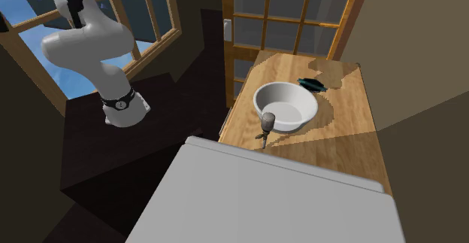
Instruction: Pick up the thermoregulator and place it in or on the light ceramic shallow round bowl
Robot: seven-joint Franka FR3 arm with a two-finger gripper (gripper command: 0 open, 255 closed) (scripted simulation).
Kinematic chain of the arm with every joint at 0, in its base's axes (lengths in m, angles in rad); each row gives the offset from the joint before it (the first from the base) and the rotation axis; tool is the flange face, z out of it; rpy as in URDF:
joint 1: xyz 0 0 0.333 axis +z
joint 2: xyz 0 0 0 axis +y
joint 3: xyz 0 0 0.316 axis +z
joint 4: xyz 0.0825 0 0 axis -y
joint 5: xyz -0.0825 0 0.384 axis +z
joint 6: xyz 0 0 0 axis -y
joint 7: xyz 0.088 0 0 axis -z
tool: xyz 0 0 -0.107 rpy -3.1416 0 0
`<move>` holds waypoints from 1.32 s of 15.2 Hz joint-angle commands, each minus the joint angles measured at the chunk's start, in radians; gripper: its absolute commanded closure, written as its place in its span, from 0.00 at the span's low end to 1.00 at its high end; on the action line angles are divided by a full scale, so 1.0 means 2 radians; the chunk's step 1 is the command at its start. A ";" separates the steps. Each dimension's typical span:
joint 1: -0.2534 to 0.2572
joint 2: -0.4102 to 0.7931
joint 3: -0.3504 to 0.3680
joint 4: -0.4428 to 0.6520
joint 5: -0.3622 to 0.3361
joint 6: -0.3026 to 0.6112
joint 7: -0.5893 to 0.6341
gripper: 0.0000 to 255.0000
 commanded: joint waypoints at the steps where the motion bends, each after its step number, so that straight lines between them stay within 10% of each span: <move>1: 0.000 0.000 0.000 0.000 0.000 0.000 0.000 0.00; 20: 0.022 0.206 0.165 0.015 0.074 0.119 0.208 0.00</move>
